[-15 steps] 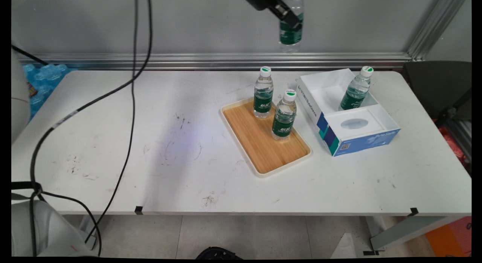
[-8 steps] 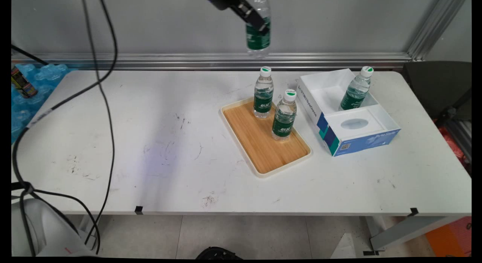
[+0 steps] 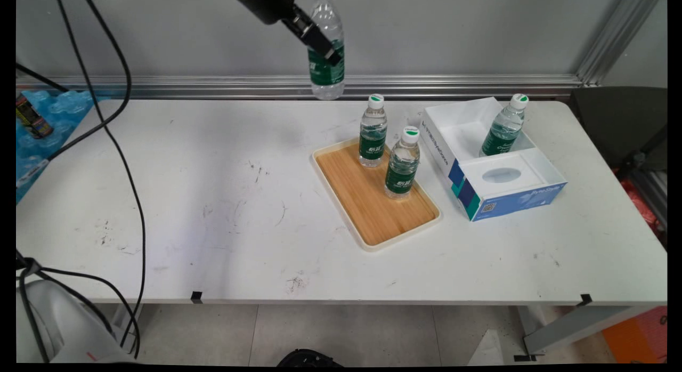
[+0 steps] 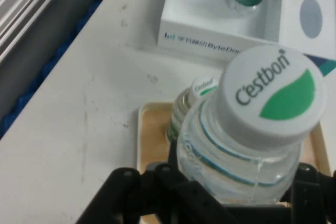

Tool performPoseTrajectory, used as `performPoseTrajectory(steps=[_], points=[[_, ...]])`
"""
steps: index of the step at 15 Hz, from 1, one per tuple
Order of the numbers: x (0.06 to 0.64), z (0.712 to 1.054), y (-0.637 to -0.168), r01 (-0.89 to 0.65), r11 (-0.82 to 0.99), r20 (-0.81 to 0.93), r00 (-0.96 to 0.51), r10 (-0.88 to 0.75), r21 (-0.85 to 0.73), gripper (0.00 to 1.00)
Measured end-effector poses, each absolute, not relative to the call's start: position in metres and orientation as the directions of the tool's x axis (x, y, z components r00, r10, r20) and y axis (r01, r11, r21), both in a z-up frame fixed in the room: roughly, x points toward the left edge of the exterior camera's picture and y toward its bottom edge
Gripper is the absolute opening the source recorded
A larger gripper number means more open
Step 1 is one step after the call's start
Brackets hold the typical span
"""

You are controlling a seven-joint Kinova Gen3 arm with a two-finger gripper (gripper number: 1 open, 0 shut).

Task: Place the picked object on the tray

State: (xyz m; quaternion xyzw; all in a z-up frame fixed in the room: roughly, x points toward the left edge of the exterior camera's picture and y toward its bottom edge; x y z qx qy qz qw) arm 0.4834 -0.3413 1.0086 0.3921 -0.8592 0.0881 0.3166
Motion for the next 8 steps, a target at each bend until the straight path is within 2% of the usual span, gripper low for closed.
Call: performPoseTrajectory(steps=[8], points=[[0.478, 0.955, -0.345, -0.693, 0.717, 0.624, -0.527, -0.576, 0.077, 0.0]])
